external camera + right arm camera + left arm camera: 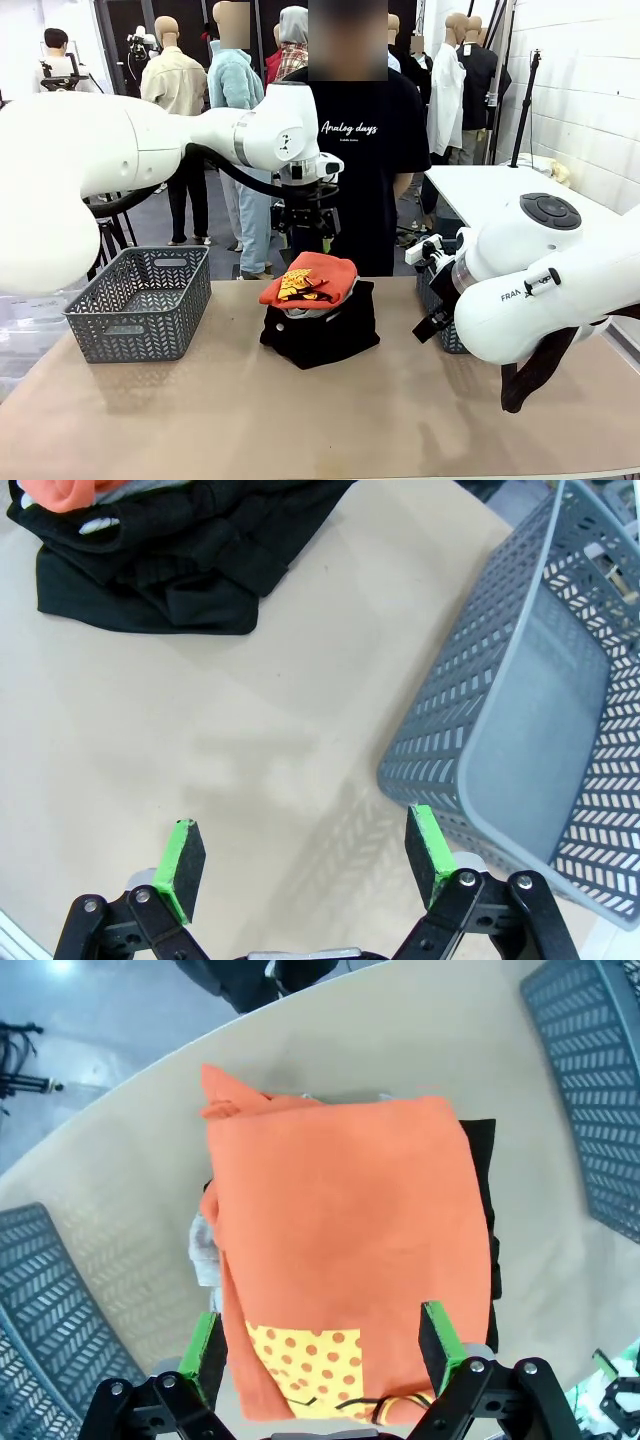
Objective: Sort the tops and bottoms.
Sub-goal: Lift clothes from the center of the table with your left hand.
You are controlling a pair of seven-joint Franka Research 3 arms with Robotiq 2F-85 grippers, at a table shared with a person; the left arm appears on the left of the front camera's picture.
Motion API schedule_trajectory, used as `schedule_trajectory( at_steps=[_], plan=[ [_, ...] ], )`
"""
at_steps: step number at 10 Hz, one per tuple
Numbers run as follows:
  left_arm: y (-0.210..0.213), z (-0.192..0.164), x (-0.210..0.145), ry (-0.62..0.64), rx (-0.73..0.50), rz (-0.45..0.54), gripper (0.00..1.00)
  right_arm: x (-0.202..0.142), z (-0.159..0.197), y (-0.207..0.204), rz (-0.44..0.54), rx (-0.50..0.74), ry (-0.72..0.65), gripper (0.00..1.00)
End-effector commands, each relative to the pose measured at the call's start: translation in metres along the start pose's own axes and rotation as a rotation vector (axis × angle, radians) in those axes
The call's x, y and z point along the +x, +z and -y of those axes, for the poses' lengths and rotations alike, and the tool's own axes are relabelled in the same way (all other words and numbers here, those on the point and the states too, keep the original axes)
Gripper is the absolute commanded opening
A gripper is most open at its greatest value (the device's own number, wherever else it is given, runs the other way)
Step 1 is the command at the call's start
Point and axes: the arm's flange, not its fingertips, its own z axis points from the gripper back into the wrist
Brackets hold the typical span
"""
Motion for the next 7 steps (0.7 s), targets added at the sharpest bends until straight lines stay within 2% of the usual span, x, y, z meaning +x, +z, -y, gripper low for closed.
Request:
schedule_trajectory(
  at_steps=[1,4,7],
  plan=[
    [-0.001,0.013,0.010,0.059,0.010,-0.033,1.00,0.000,0.000,0.000,0.000,0.001,-0.003,1.00],
    [-0.013,0.025,0.010,0.068,-0.029,-0.049,1.00,0.000,0.000,0.000,0.000,0.001,-0.003,1.00],
    [-0.029,0.024,0.006,0.110,-0.068,-0.121,1.00,0.000,0.000,0.000,0.000,0.001,-0.003,1.00]
  ],
)
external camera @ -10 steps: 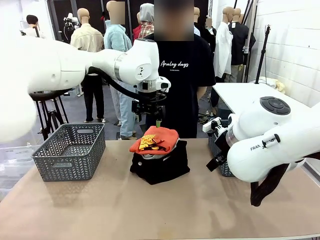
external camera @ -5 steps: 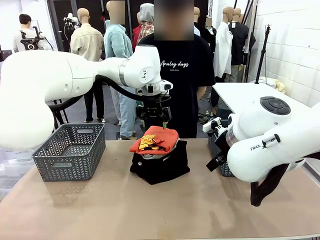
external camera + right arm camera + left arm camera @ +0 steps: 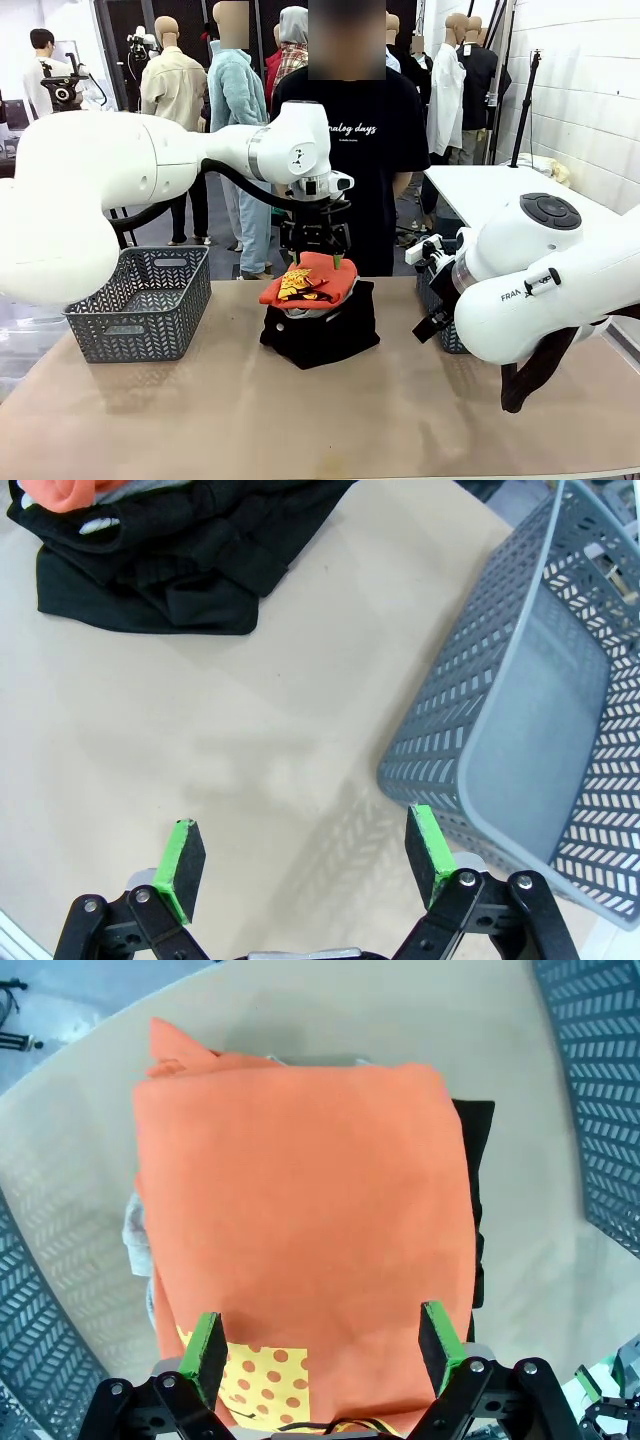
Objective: Sort the tops and bottoms.
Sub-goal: Lift clothes from the center of the table with your left hand.
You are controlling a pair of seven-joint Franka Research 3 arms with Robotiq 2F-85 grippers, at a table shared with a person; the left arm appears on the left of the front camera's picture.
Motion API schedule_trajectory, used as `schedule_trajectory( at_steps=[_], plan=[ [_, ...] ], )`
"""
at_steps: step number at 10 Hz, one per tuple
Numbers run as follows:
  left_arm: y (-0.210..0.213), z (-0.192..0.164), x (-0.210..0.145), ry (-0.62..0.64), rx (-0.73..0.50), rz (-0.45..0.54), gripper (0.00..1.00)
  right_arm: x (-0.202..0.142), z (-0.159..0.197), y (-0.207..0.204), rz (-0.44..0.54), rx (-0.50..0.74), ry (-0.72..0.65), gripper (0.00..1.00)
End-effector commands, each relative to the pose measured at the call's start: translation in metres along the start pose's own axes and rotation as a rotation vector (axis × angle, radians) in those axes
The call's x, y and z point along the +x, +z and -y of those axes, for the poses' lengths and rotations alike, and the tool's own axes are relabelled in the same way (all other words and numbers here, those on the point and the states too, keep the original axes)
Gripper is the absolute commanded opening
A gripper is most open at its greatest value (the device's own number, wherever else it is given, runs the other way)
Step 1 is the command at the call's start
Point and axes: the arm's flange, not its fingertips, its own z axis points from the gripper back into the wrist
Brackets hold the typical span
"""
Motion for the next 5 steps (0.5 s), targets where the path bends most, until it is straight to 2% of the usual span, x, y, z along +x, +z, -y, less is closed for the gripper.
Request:
schedule_trajectory(
  at_steps=[1,3,4,5],
  plan=[
    [-0.0002,0.0043,0.0094,0.049,-0.045,-0.044,1.00,-0.0003,-0.0002,-0.0001,0.000,0.001,-0.003,1.00],
    [-0.0058,0.0018,0.0085,0.052,-0.059,-0.048,1.00,-0.0003,-0.0002,-0.0001,0.000,0.001,-0.003,1.00],
    [-0.0070,-0.0018,0.0080,0.049,-0.060,-0.025,0.95,-0.0003,-0.0002,-0.0001,0.000,0.001,-0.003,1.00],
    [-0.0096,-0.0023,0.0069,0.044,-0.043,-0.063,0.75,-0.0003,-0.0002,-0.0001,0.000,0.001,-0.003,1.00]
  ],
)
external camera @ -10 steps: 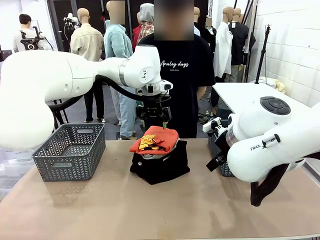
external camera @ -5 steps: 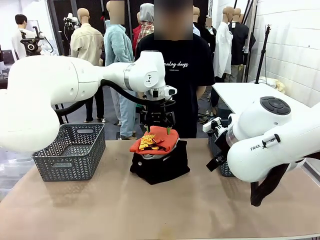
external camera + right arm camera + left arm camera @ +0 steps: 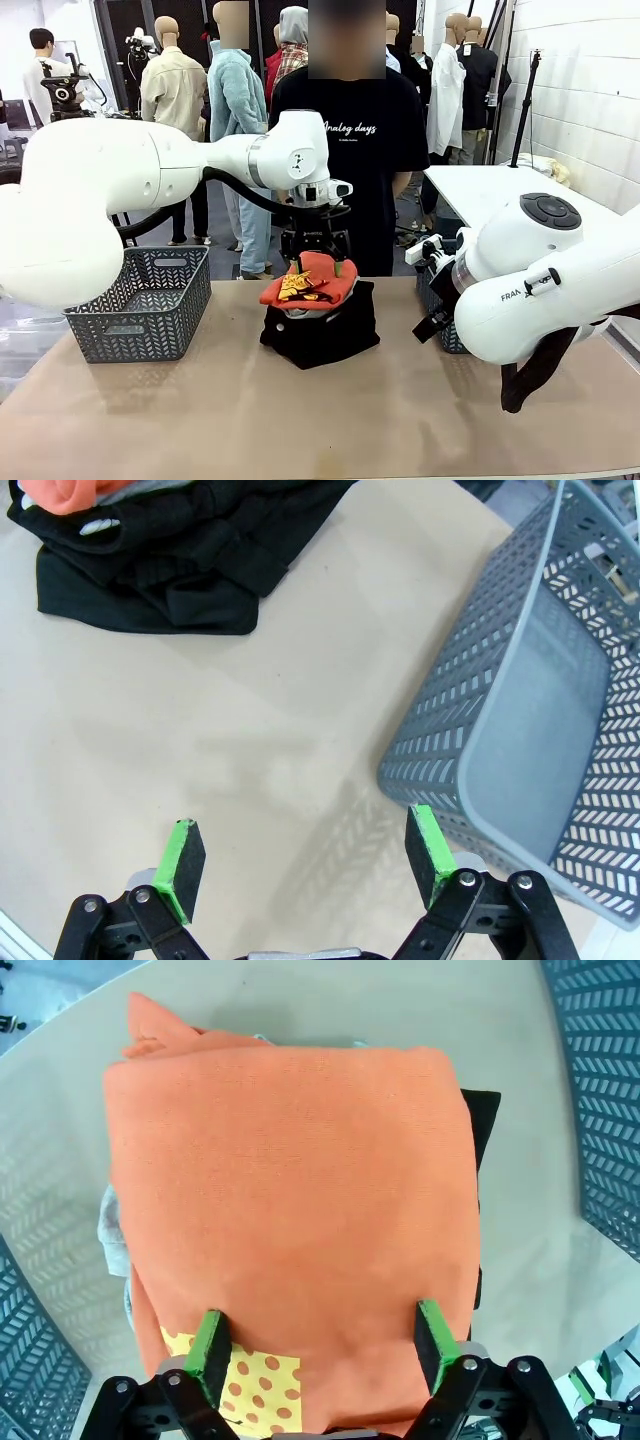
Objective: Sort the tops and bottoms.
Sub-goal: Lift clothes from the center of the table with your left hand.
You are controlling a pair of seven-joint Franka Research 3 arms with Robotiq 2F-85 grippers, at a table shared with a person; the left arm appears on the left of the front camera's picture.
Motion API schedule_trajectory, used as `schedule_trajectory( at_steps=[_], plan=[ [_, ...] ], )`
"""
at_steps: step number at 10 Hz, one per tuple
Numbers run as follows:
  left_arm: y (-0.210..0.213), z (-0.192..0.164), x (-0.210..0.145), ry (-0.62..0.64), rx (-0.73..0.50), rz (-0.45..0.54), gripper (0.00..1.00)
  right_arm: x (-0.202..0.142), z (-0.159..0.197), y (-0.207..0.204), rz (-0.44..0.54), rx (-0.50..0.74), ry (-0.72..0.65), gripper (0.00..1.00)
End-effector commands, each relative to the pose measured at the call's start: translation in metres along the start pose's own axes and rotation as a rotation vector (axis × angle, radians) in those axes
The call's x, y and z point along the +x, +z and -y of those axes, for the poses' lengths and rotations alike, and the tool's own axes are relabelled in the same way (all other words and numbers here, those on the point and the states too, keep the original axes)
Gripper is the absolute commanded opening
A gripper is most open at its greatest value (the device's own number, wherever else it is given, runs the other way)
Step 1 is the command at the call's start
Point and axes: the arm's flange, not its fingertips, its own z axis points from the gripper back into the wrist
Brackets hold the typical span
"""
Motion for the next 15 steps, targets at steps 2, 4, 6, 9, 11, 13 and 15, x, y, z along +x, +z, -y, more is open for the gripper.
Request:
schedule_trajectory(
  at_steps=[2,4,6,9,11,13,15],
  plan=[
    [-0.003,-0.002,0.004,0.030,-0.014,-0.037,0.35,0.000,0.000,0.000,0.000,0.001,-0.003,1.00],
    [-0.006,-0.004,0.003,0.031,-0.018,-0.044,0.00,0.000,0.000,0.000,0.000,0.001,-0.003,1.00],
    [-0.005,-0.005,0.002,0.039,-0.013,-0.056,0.00,0.000,0.000,0.000,0.000,0.001,-0.003,1.00],
    [-0.004,-0.010,0.000,0.074,-0.005,-0.070,0.00,0.000,0.000,0.000,0.000,0.001,-0.003,1.00],
    [0.002,-0.012,-0.009,0.067,0.053,-0.049,0.00,0.000,0.000,0.000,0.000,0.001,-0.003,1.00],
    [-0.003,-0.009,-0.001,0.041,0.006,-0.035,0.00,0.000,0.000,0.000,0.000,0.001,-0.003,1.00],
    [0.000,-0.009,-0.002,0.041,0.010,-0.030,0.00,0.000,0.000,0.000,0.000,0.001,-0.003,1.00]
  ],
)
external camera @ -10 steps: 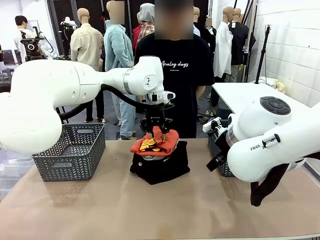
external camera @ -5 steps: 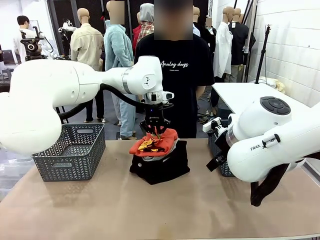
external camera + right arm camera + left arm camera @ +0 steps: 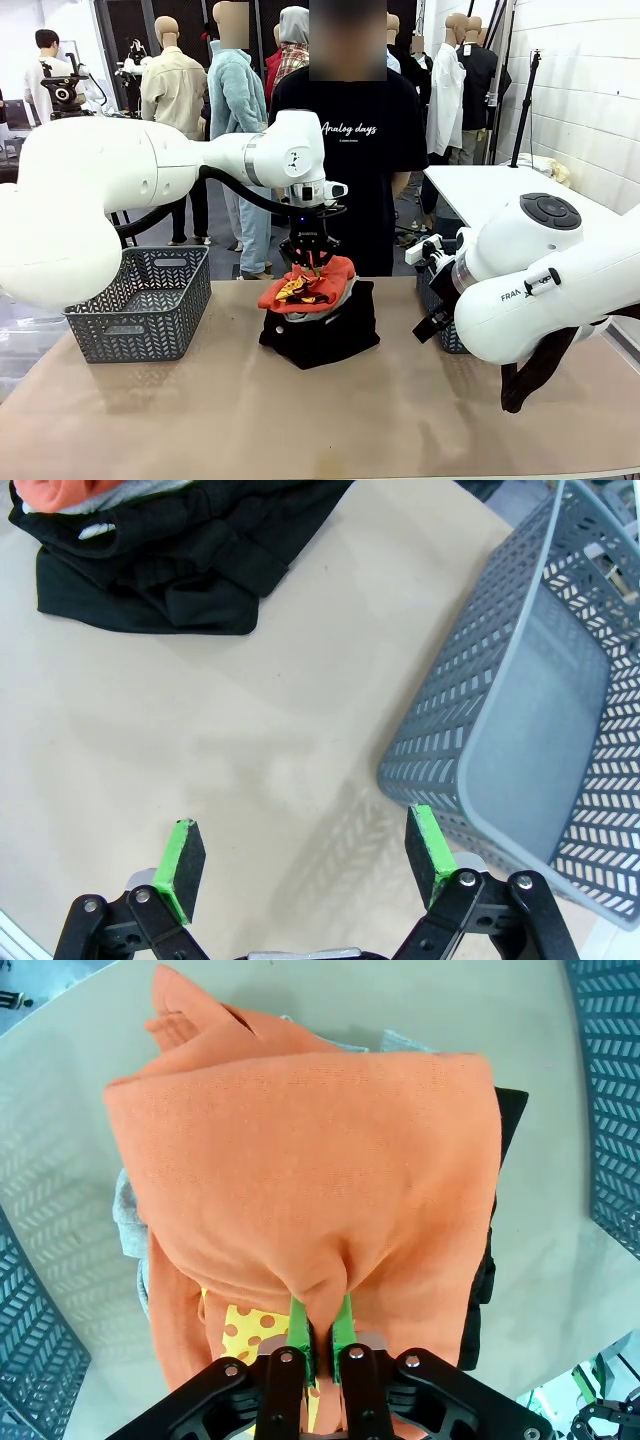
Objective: Sort the tops and bottoms.
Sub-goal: Lift clothes from the center of the table with your left hand.
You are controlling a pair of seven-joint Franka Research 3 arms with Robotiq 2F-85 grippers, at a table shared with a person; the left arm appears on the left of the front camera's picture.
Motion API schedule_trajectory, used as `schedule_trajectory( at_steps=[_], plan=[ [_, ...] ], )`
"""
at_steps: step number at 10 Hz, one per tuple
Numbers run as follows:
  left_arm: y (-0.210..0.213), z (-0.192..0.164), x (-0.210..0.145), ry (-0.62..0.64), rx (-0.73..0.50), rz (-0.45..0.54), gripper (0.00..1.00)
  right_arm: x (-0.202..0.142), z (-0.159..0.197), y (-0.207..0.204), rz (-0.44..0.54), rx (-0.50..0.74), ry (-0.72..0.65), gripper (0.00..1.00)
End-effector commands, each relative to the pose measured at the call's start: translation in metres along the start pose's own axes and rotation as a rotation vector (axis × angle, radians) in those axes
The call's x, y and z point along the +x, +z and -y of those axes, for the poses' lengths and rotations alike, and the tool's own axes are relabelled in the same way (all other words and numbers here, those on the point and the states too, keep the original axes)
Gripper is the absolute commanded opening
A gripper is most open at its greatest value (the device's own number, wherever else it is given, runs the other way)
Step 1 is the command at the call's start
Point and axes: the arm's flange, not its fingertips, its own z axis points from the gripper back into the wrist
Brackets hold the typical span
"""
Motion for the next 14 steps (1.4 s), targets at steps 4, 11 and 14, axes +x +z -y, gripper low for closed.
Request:
schedule_trajectory(
  at_steps=[4,11,14],
  plan=[
    [0.128,-0.001,-0.024,0.021,0.050,0.145,0.00,0.000,0.000,0.000,0.000,0.001,-0.003,1.00],
    [0.223,0.000,-0.051,0.042,0.110,0.291,0.00,0.000,0.000,0.000,0.000,0.001,-0.003,1.00],
    [0.211,-0.003,-0.055,-0.003,0.069,0.280,0.00,0.000,0.000,0.000,0.000,0.001,-0.003,1.00]
  ],
)
